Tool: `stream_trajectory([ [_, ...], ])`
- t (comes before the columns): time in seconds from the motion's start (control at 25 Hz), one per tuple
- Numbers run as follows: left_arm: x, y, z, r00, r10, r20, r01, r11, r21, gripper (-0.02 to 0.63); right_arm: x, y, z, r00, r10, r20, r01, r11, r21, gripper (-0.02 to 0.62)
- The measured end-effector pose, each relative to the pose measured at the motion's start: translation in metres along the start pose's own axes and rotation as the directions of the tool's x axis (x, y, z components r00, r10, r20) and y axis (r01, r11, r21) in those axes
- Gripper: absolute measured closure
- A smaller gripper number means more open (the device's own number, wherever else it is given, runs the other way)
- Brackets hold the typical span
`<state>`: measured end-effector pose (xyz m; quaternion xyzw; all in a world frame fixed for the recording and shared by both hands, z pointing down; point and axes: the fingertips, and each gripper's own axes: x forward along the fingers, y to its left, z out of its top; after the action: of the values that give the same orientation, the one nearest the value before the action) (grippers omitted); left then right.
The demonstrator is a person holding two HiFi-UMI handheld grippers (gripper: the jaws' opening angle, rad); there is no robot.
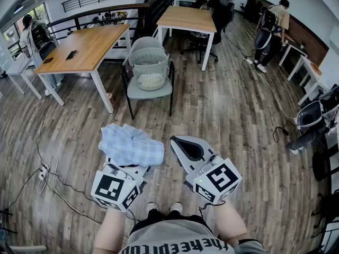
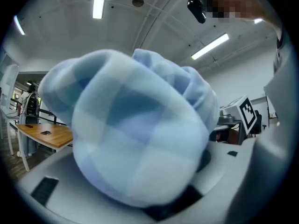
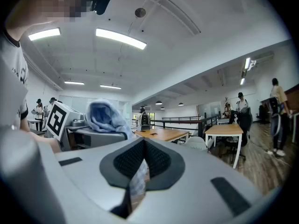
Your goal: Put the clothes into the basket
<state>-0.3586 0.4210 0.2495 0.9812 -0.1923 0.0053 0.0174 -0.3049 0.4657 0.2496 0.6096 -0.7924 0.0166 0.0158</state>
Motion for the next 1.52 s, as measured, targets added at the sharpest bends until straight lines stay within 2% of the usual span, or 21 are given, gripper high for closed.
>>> stream_trajectory([
  [0.64,0.003,0.030,-0.005,1.000,-0.012,0.006,0.012,1.000,-0.009,0.293,0.027,0.004,-0.002,1.000,-0.023,-0.009,0.022,1.000,-0.010,0.586],
  [0.92,0.013,0.053,-0.008,0.999,-0.050,0.001,0.050,0.999,-0.011,0.293,0.053,0.000,-0.005,0.999,-0.048,0.000,0.048,0.999,0.018,0.586],
  [1.24,0.025,0.069,-0.017,0.994,-0.112,-0.010,0.112,0.994,-0.013,0.293,0.067,-0.008,-0.013,0.992,-0.127,-0.013,0.128,0.992,0.012,0.586],
  [1.4,0.039,0.072,-0.019,0.993,-0.118,-0.009,0.118,0.993,-0.015,0.293,0.071,-0.024,-0.014,0.993,-0.116,-0.003,0.116,0.992,0.050,0.586],
  [1.52,0.055,0.075,-0.021,0.995,-0.099,-0.011,0.098,0.995,-0.014,0.293,0.077,-0.038,-0.016,0.996,-0.089,-0.016,0.089,0.995,0.034,0.586],
])
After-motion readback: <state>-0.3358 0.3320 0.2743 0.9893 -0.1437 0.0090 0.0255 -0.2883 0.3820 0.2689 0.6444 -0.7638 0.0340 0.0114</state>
